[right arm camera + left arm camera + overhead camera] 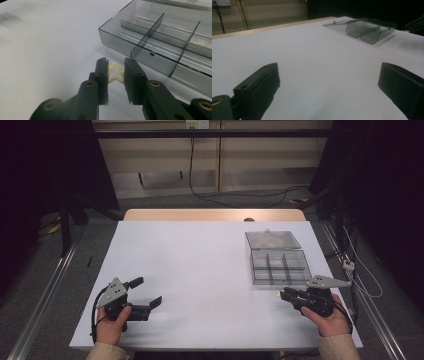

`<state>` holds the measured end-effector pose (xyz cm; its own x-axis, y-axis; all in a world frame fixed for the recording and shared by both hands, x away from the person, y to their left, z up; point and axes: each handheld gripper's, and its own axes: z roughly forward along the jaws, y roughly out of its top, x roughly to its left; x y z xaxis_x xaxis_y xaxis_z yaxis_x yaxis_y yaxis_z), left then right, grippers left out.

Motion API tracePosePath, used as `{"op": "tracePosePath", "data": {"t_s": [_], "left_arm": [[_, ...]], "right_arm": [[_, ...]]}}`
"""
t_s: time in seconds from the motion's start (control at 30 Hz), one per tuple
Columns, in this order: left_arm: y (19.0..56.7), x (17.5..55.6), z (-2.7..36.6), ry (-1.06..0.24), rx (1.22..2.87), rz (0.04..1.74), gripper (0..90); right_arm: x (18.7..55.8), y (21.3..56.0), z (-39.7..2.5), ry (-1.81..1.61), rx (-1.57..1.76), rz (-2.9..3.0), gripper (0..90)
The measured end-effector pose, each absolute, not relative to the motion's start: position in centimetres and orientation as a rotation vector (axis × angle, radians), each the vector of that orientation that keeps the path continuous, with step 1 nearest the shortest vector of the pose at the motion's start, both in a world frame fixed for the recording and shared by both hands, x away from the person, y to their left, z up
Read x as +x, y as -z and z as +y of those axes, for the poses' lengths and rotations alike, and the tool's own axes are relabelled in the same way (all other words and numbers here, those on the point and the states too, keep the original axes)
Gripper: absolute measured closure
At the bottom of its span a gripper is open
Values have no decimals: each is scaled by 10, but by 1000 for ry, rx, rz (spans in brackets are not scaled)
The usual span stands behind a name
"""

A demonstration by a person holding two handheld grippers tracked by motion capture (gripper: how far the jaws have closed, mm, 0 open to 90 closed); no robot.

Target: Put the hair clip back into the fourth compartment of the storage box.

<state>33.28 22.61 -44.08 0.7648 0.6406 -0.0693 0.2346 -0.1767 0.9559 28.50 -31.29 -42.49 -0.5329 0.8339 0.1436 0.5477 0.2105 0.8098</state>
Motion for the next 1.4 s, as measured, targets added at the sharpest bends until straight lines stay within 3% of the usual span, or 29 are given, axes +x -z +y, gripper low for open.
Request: {"op": "tracePosePath", "data": {"t_s": [1.4], "left_arm": [[441,333,226,-409,1749,696,36]], "right_arm": [[303,416,-302,-1261,1257,2186,739]]}}
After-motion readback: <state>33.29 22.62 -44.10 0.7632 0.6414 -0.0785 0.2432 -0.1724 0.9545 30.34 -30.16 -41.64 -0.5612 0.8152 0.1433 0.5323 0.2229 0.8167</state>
